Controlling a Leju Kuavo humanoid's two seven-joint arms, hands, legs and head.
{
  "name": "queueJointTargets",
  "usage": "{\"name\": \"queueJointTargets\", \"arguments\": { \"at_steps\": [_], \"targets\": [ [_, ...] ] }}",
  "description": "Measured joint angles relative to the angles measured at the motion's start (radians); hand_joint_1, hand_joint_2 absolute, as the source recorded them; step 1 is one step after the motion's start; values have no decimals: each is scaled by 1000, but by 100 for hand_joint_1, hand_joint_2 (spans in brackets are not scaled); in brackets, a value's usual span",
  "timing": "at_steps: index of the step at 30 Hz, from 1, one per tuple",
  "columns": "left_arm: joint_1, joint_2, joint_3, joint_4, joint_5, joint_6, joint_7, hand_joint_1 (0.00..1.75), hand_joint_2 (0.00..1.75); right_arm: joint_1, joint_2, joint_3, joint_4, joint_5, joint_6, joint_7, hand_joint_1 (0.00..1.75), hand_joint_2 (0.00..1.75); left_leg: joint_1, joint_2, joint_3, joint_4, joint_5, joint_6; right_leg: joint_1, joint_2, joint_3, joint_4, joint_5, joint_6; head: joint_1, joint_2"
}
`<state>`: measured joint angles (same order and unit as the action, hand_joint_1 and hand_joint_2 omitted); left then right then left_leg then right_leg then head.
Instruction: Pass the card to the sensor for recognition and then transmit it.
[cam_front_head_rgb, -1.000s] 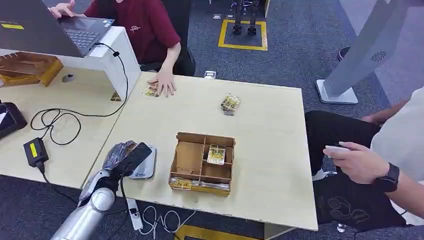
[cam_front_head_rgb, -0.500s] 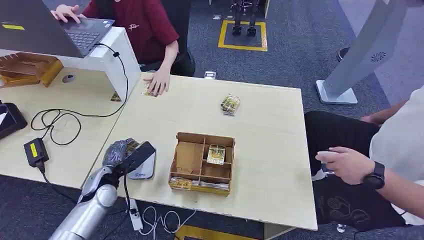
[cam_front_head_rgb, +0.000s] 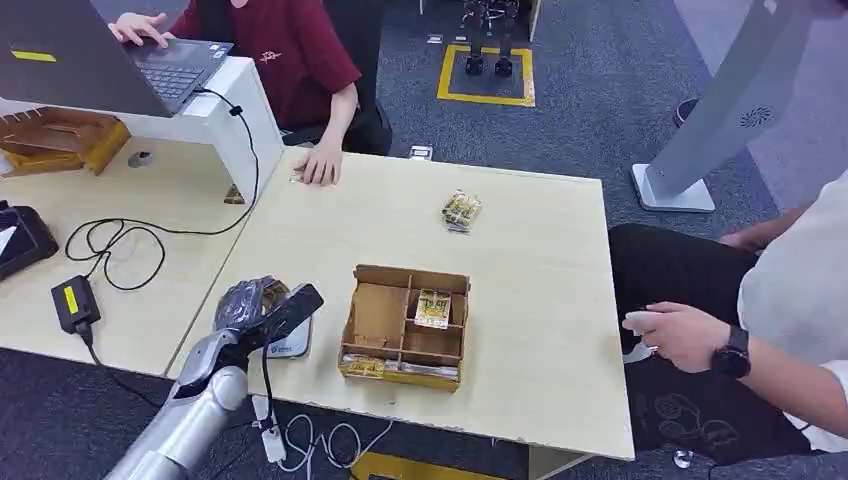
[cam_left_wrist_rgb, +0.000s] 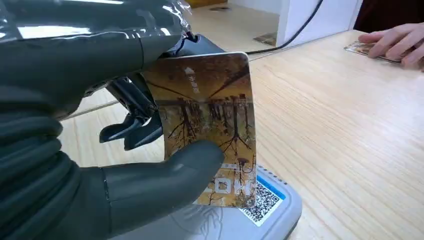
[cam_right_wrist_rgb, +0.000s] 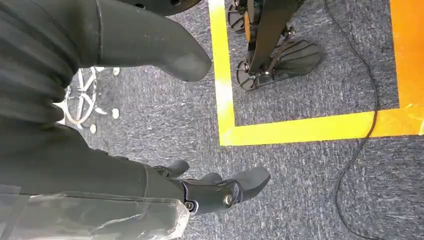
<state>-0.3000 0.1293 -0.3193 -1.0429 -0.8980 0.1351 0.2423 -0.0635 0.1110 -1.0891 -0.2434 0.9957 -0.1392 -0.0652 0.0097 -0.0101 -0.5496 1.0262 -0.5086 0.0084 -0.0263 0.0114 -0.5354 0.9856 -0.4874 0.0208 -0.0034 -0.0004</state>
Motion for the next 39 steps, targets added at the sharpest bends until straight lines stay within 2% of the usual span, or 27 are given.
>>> {"name": "queueJointTargets", "arguments": {
  "at_steps": [14, 26, 31, 36, 39],
  "targets": [
    [-11, -28, 0, 57, -38, 12, 13, 175, 175, -2, 0, 0, 0, 13, 0, -16, 0, 175, 0, -2, 5, 0, 0, 0, 0, -2, 6, 0, 0, 0, 0, 0],
    [-17, -42, 0, 77, -38, 16, -15, 175, 175, -5, 0, 0, 0, 18, -11, -27, 0, 175, -1, -4, 8, 0, 0, 0, 0, -5, 9, 0, -1, 0, 0, 0],
    [-15, -43, 16, 74, 19, 35, -76, 175, 175, -5, 0, 0, 0, 19, -17, -31, 0, 175, 0, -4, 8, 0, 0, 0, 0, -5, 9, 0, -1, 0, 0, 0],
    [30, -56, 52, 12, 163, 142, -234, 175, 175, -4, 0, 0, 0, 21, -22, -35, 0, 175, 0, -4, 5, 0, 0, 0, 0, -4, 5, 0, -1, 0, 0, 0],
    [65, -68, 83, -59, 283, 211, -345, 175, 175, -4, 0, 0, 1, 28, -29, -40, 0, 175, 0, -3, 0, 0, 0, 0, 0, -3, 0, 0, -1, 0, 0, 0]
  ]
}}
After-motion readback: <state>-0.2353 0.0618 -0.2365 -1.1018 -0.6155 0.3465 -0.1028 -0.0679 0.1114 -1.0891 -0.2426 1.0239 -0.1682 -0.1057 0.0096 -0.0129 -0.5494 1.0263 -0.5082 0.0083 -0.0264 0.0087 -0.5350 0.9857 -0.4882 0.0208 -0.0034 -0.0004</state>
